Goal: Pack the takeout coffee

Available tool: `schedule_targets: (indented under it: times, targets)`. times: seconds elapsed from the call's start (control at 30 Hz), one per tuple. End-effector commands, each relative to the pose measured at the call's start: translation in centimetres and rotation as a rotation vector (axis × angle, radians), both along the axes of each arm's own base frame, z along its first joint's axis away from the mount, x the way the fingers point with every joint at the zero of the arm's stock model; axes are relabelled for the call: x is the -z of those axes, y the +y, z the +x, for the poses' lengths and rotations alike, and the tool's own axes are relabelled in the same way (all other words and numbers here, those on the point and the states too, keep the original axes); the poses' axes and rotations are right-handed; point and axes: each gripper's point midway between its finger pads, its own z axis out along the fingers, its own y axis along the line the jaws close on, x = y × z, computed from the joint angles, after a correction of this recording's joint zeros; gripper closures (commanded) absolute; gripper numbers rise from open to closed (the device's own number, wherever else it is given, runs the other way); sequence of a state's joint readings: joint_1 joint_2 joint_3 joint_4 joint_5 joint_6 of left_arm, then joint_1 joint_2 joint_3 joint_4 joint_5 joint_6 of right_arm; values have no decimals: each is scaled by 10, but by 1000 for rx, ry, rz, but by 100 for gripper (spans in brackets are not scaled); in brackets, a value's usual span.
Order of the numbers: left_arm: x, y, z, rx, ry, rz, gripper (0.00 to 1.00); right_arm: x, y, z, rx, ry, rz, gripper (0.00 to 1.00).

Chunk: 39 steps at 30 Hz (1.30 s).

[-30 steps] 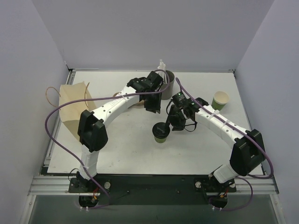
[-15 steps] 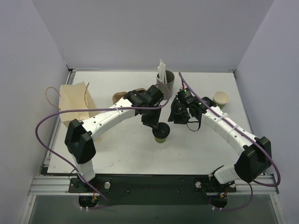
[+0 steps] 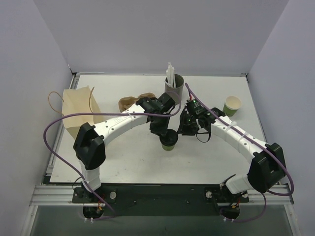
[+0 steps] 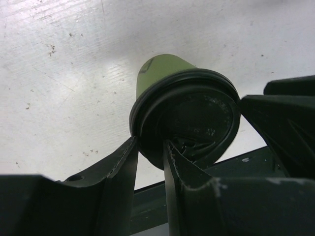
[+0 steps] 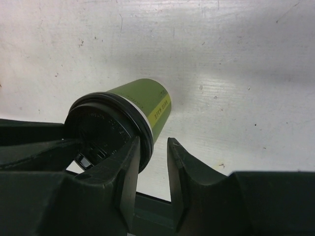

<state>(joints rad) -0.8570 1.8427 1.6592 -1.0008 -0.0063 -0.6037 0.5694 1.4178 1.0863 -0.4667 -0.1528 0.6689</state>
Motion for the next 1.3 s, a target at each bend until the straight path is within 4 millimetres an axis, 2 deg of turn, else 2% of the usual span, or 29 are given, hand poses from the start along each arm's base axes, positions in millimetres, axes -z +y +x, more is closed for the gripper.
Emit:
schedule_targets:
  times: [0.0, 0.13, 0.37, 0.47, 0.6, 0.77, 1.0, 1.1, 1.27]
  targets:
    - [-4, 1, 13, 21, -59, 51, 62, 1, 4, -4, 0, 5, 41, 77]
    - [0, 0, 17, 31, -55, 73, 62, 9, 1, -9, 17, 27, 37, 79]
    - [2, 0, 17, 36, -52, 85, 62, 16, 10, -15, 18, 44, 100, 79]
    - [6, -1, 16, 35, -41, 85, 63, 26, 10, -23, 18, 81, 106, 82]
    - [10, 0, 15, 31, -36, 92, 63, 44, 0, -39, 31, 126, 59, 84]
    - [16, 1, 15, 30, -30, 103, 63, 59, -14, -55, 6, 147, -83, 85]
    - [23, 2, 14, 29, -26, 110, 63, 80, -11, -75, -36, 214, -165, 91]
    - [24, 0, 15, 52, -33, 109, 63, 65, -7, -65, -28, 168, -146, 88]
    - [21, -6, 18, 147, -52, 91, 63, 19, 12, -44, -45, 73, -47, 79]
